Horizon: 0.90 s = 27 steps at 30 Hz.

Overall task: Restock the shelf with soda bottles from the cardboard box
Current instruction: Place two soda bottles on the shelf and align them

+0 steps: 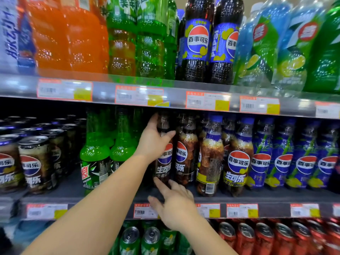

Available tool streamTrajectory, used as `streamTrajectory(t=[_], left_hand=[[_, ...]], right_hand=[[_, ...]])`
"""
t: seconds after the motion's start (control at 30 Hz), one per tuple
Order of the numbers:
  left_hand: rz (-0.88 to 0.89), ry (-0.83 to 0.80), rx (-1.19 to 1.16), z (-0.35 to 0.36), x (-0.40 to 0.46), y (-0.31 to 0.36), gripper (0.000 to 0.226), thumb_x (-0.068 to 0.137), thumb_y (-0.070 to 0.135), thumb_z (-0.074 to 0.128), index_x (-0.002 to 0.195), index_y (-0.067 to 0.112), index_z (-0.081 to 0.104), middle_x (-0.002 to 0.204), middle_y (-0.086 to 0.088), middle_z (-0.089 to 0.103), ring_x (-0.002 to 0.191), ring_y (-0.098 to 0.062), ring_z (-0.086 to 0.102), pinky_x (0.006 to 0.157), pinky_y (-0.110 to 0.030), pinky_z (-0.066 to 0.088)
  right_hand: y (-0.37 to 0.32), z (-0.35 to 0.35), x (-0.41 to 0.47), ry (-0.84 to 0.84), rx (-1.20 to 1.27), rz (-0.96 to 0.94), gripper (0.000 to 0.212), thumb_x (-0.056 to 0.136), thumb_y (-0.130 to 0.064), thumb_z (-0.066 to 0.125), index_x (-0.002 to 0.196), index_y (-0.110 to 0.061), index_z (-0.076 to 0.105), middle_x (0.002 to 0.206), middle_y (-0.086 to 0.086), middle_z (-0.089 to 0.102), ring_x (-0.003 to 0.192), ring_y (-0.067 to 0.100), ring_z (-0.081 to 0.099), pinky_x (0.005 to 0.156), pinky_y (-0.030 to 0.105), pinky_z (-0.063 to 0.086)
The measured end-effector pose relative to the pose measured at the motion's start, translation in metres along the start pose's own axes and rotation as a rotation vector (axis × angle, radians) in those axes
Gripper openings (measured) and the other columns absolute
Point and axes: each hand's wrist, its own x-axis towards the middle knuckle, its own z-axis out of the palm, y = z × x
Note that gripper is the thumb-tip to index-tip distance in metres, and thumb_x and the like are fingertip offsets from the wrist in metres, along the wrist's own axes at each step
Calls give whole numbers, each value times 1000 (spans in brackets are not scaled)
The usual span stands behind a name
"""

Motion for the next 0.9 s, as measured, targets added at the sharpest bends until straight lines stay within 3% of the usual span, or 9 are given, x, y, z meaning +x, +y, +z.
streamTrajectory(t=[0.2,0.3,0.43,0.57,0.73,0.83,0.9], left_hand=[[81,21,11,5,-21,-21,103,69,20,82,148,33,18,146,3,39,134,-8,38,113,-35,33],[80,31,50,6,-43,-38,107,69,14,82,149,36,13,147,2,33,134,-4,32,111,-27,31],[50,42,104,8,-62,-52,106,72,12,80,149,35,11,137,11,35,124,3,33,101,-18,30],[-4,61,60,14,-62,-52,91,77,8,74,148,27,20,126,19,39,116,6,39,92,-9,31],[-19,79,61,23,-62,-60,83,82,7,69,147,25,21,133,13,43,121,-1,43,99,-19,34],[-84,113,73,30,-65,-61,85,83,11,68,149,28,15,143,0,41,130,-15,41,109,-35,35],[-152,141,99,33,-75,-56,88,85,17,68,150,26,10,147,-5,35,134,-18,36,110,-34,30]], right_hand=[[-1,1,3,-2,-43,-4,63,92,-67,27,148,-47,7,158,8,21,144,26,18,115,44,17],[-2,2,4,10,-70,-6,60,91,-67,29,147,-45,18,155,10,25,141,28,23,113,45,20],[-4,-1,10,-4,-80,13,56,90,-65,31,141,-41,33,149,11,34,136,30,30,112,47,22],[0,-6,8,-34,-75,7,59,90,-66,31,142,-39,32,150,8,33,136,29,30,113,47,20],[23,-11,-4,68,-24,8,61,92,-61,38,147,-36,29,138,6,46,127,29,42,107,38,31],[27,-12,-1,78,23,-12,58,93,-57,40,145,-32,33,131,8,50,122,31,46,103,40,35],[31,-11,2,89,47,-28,55,92,-55,41,141,-31,38,127,7,53,120,31,47,102,40,37]])
